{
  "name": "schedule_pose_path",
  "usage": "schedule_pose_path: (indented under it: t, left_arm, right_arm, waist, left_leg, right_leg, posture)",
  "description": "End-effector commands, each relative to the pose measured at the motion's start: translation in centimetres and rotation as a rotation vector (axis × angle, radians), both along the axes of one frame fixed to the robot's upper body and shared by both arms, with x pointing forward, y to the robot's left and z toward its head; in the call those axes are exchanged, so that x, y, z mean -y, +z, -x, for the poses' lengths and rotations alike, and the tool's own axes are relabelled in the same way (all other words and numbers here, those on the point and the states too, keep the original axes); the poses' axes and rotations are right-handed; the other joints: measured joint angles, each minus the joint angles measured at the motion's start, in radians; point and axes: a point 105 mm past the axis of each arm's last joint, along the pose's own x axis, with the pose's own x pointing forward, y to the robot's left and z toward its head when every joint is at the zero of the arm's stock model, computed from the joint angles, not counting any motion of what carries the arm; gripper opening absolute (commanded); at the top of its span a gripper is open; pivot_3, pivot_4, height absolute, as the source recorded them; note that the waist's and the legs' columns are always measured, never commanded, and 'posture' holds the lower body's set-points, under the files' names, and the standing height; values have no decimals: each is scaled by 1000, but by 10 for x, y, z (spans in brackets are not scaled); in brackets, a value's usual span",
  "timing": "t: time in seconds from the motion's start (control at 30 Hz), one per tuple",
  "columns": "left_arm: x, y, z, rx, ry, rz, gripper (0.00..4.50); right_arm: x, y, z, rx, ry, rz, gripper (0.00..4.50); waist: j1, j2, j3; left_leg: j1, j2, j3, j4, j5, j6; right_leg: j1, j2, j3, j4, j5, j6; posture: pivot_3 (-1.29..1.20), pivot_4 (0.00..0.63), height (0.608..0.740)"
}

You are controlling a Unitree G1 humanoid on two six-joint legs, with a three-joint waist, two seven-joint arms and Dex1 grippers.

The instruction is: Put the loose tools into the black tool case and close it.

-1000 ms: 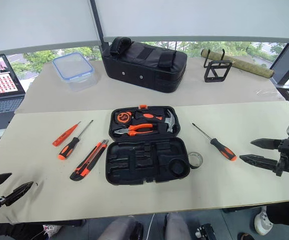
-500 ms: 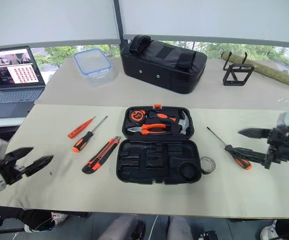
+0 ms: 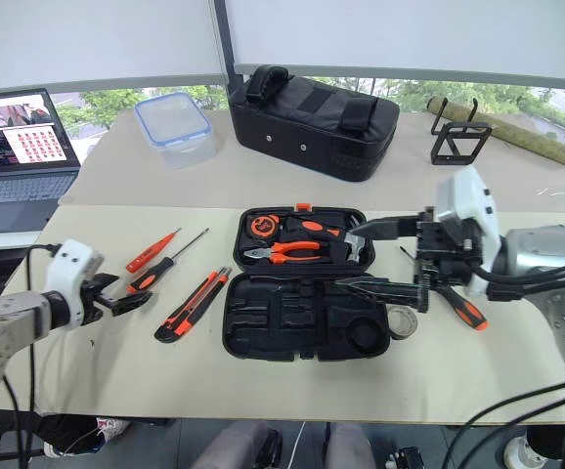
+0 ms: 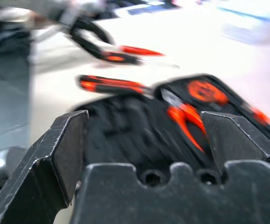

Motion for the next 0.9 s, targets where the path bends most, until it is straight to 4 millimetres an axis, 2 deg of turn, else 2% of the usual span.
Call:
schedule_pose_path:
  t: [0.03, 0.17, 0.33, 0.4, 0.47, 0.57, 0.67, 0.7, 0.8, 0.9]
  left_arm:
    - [8, 5, -9, 46, -52, -28, 4500]
    - [13, 15, -10, 72, -72, -11, 4500]
    - [14, 13, -10, 69, -91, -19, 4500]
    - [17, 6, -13, 60, -104, -30, 4083]
    - [19, 0, -14, 50, -110, -38, 3477]
    - [20, -10, -13, 15, -114, -47, 2352]
    - [23, -10, -8, 1, -138, -26, 1129]
    - [25, -8, -5, 3, -147, -14, 951]
    - [26, 5, 0, 24, -164, 23, 943]
    - [32, 30, 8, 68, -232, 63, 943]
  right_arm:
    - [-9, 6, 3, 42, 27, -10, 4471]
    - [-7, -1, 5, 32, 25, 1, 4471]
    - [-2, -6, 5, 33, 8, 9, 4471]
    - [-2, -6, 4, 39, -1, 6, 4500]
    - [-2, -6, 3, 42, -3, 5, 4500]
    - [-3, -6, 4, 49, -1, 8, 4500]
    - [-3, -5, 3, 57, -6, 11, 4500]
    - [-3, -5, 3, 58, -11, 12, 4500]
    - [0, -7, 2, 60, -28, 20, 4500]
    - [4, -11, 0, 41, -51, 23, 4500]
  waist:
    - [2, -2, 0]
    - [1, -3, 0]
    - [-2, -3, 0]
    - [-2, -3, 0]
    - [-1, -3, 0]
    - [0, -3, 0]
    - [-1, -3, 0]
    - [-1, -3, 0]
    - [-2, -3, 0]
    - [-3, -3, 0]
  left_leg:
    - [0, 0, 0, 0, 0, 0]
    - [0, 0, 0, 0, 1, 1]
    - [0, 0, 0, 0, 3, 6]
    - [0, 0, 0, 0, 3, 6]
    - [0, 0, 0, 0, 3, 6]
    - [0, 0, 0, 0, 3, 6]
    - [0, 0, 0, 1, 3, 6]
    - [1, 0, 0, 1, 3, 6]
    - [1, 0, 0, 1, 3, 6]
    - [0, 0, 0, 1, 5, 8]
  right_leg:
    - [0, 0, 0, 0, 0, 0]
    - [0, 0, -1, 0, 0, 0]
    - [-1, 0, 0, 0, 0, 0]
    - [-1, 0, 0, 1, 0, 0]
    - [-1, 0, 0, 1, 0, 0]
    - [0, 0, 0, 1, 0, 0]
    - [0, 0, 0, 1, 0, 0]
    - [0, 0, 0, 1, 0, 0]
    - [0, 0, 0, 2, 0, 0]
    - [-2, 0, 0, 1, 0, 0]
  posture:
    - [0, 150, 715]
    - [0, 150, 715]
    - [0, 150, 715]
    - [0, 150, 715]
    - [0, 150, 715]
    - [0, 150, 715]
    - [0, 150, 715]
    - [0, 150, 715]
    - [0, 150, 715]
    - [0, 150, 715]
